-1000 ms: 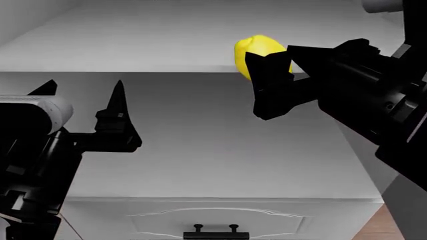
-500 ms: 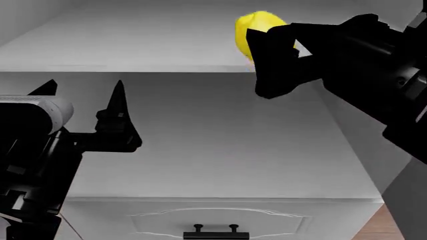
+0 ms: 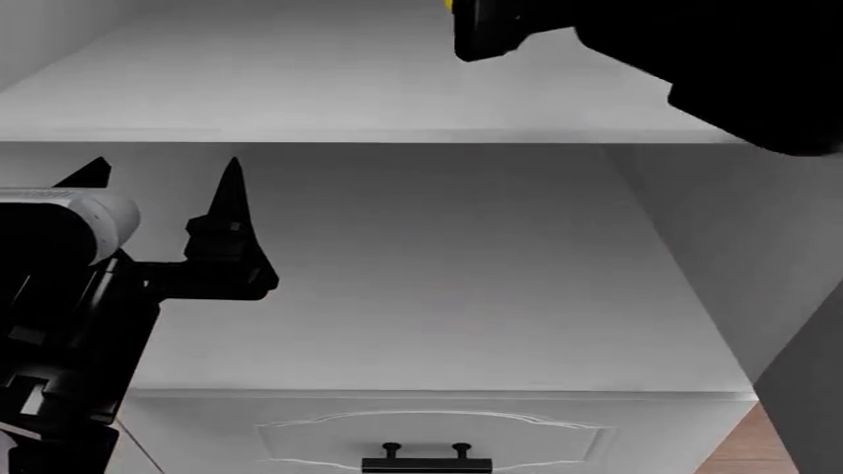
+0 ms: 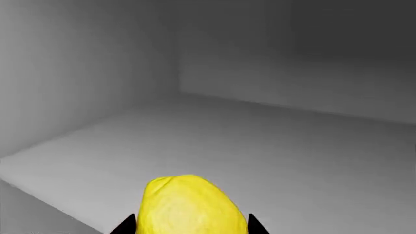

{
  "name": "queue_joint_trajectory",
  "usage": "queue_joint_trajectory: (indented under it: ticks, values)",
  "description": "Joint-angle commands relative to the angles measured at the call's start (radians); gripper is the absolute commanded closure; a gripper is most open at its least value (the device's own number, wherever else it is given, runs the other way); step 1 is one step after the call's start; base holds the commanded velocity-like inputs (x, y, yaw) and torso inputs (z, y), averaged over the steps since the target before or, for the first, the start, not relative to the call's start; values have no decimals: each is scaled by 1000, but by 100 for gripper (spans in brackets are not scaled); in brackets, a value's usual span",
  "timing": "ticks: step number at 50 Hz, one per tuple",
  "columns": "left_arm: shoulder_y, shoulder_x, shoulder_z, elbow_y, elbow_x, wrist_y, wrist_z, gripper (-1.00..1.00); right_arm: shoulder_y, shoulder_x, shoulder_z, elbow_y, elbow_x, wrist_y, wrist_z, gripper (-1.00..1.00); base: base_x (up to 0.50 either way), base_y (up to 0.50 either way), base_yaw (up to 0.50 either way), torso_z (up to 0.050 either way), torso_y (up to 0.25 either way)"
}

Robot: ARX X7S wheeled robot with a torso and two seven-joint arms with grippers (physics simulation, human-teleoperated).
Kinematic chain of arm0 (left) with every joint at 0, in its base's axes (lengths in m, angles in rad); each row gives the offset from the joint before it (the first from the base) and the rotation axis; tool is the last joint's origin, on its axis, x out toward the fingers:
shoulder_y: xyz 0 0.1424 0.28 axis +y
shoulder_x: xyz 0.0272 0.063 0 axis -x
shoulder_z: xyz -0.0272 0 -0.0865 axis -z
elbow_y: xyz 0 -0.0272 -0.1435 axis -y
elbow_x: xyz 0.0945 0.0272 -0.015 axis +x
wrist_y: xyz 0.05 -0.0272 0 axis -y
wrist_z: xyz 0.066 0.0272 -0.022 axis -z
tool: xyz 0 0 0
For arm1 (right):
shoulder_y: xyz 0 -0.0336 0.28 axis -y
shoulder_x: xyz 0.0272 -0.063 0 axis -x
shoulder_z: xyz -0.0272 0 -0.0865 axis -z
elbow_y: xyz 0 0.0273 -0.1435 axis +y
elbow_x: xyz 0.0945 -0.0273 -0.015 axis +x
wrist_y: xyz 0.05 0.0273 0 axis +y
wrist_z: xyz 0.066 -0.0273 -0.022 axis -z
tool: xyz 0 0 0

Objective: Pick the lemon from the counter and place it in the cabinet.

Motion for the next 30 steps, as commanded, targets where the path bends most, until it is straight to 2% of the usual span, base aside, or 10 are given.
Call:
queue_joint_trajectory:
  ticks: [1, 30]
  values:
    - [6, -4, -2, 4, -1, 7, 0, -100, 87, -110, -112, 234, -196, 14, -145, 100, 0, 0, 0, 0, 0]
    - [16, -7, -1, 4, 4, 21, 5, -100, 248, -364, -333, 915, -525, -130, -454, 100, 0, 0, 0, 0, 0]
